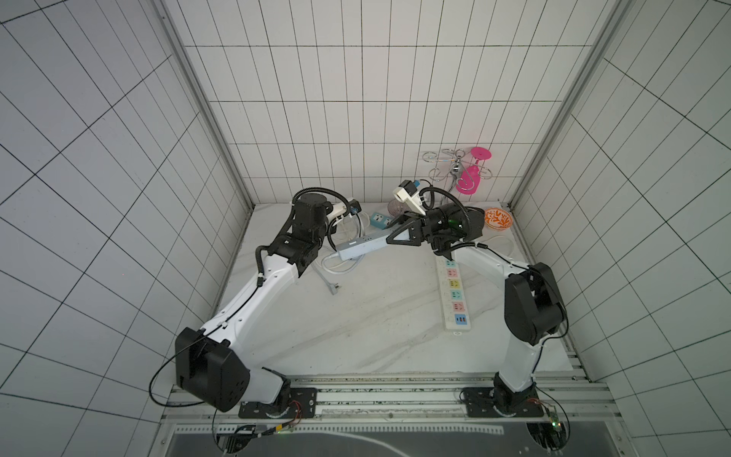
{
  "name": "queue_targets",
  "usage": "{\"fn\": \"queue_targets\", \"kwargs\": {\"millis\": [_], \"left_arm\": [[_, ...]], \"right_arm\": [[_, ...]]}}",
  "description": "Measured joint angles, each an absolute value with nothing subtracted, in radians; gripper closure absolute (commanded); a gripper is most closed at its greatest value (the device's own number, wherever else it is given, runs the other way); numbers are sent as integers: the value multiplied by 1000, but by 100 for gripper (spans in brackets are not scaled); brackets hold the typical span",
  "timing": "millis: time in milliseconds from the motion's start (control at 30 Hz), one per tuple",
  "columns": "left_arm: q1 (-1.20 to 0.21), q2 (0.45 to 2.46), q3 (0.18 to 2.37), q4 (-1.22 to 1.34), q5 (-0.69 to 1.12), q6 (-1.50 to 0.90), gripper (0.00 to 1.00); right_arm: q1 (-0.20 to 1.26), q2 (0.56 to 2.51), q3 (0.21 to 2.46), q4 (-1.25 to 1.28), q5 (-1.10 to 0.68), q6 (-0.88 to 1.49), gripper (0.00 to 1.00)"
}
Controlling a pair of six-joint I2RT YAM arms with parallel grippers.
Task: Wrap the cord around the power strip
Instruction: Wrap the power cord around the power strip.
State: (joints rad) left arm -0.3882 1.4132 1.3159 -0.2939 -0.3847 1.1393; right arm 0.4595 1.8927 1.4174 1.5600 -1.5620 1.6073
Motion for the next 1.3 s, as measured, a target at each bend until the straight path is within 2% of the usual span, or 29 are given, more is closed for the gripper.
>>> {"fn": "queue_targets", "kwargs": {"millis": [533, 933, 1300], "left_arm": [[-421, 1547, 1322, -161, -580, 1225, 100], [-425, 1549, 1316, 94, -714, 1368, 100], [-442, 1488, 1314, 38, -722, 1396, 100]], "right_arm": [[498, 1985, 1380, 1562, -1527, 1712, 100], [511, 2087, 1349, 1566, -1514, 1759, 100], [453, 2205, 1394, 1576, -1517, 1838, 100]]}}
